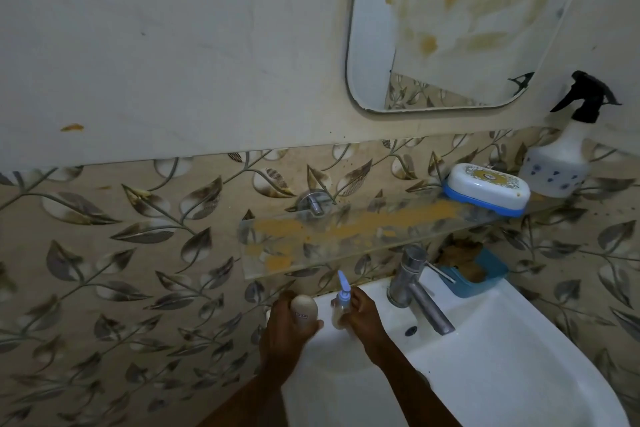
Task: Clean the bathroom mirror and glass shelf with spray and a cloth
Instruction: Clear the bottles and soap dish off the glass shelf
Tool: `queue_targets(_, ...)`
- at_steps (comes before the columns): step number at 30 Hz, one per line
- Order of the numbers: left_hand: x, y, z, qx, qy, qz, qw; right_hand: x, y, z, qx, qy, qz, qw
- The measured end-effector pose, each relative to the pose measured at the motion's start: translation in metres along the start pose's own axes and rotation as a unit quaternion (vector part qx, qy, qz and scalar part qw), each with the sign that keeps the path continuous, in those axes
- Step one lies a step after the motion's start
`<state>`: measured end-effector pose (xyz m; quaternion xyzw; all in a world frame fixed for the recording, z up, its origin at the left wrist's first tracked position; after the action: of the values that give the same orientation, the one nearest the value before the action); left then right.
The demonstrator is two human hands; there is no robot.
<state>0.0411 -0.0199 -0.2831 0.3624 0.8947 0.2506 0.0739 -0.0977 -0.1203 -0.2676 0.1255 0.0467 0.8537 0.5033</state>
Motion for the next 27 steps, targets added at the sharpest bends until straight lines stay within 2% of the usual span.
queue_targets(11,0.015,0.005,0.001,0.0,-0.004,0.037,0.999,-0.001,-0.001,-0.006,0.036,-0.007,-0.003,0.999)
queue_targets(16,0.027,0.017,0.002,0.038,-0.005,0.026,0.999,0.015,0.018,-0.008,0.003,-0.011,-0.048,0.999)
queue_targets(18,0.032,0.028,-0.007,0.049,-0.038,-0.002,0.998,0.031,0.036,0.006,-0.026,0.039,-0.092,0.995)
queue_targets(20,0.036,0.037,-0.021,0.048,-0.074,-0.017,0.996,0.056,0.07,0.037,-0.034,0.101,-0.171,0.979)
queue_targets(23,0.034,0.039,-0.045,0.021,-0.107,-0.014,0.994,0.095,0.127,0.112,0.034,0.197,-0.286,0.937)
queue_targets(27,0.034,0.035,-0.079,-0.007,-0.16,-0.019,0.987,0.098,0.192,0.192,0.137,0.297,-0.35,0.878)
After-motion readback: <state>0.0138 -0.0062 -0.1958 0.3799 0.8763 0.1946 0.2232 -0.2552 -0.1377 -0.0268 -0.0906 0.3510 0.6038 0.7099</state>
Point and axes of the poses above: each hand's wrist, its own x-axis away from the middle knuckle, its own y-axis out of the back of the hand, z = x × y, the point moved 7 cm from there along -x, towards the middle knuckle, and after that the axes turned 5 degrees about y, right-handed, at the moved point
